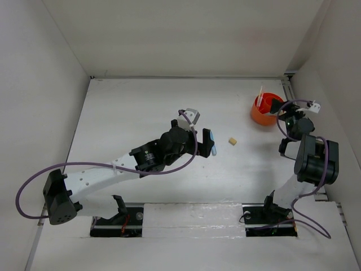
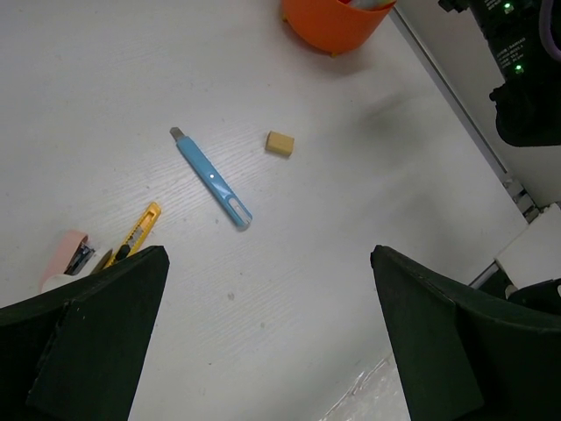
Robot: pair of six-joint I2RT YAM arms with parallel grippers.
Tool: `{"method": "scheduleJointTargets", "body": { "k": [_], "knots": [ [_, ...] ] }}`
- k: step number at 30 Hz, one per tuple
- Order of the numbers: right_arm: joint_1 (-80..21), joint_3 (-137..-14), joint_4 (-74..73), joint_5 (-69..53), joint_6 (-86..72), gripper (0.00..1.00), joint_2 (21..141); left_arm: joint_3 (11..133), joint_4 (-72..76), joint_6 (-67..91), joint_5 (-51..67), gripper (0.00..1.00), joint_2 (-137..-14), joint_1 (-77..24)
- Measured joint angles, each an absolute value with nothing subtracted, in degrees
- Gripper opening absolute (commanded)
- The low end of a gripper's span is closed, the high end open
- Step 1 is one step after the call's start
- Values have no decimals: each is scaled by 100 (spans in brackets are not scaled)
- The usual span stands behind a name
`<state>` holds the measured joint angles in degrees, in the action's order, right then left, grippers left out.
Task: Sort the stationery into containers
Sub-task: Place the stationery in the storage box, then pick up the stationery from the center of the board.
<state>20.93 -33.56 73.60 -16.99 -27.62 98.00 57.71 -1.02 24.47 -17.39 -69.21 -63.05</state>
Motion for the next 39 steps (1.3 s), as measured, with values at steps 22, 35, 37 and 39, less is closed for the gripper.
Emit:
{"method": "scheduleJointTargets", "body": {
  "k": [22, 35, 37, 39],
  "knots": [
    [401, -4709, 1588, -1288, -596, 100, 5749, 7146, -1087, 3505, -1730, 100, -8383, -5360],
    [-845, -4086, -563, -1702, 224, 97, 6014, 7743, -1831, 4405, -1514, 100, -8914, -4757],
    [-845, -4156, -648, -1857, 331, 95, 6414, 7754, -1868, 4429, -1500, 100, -8952, -4709],
    [-860, -4272, -742, -1962, 416, 92, 6921, 7756, -1916, 4451, -1461, 100, -8962, -4713]
  ]
}}
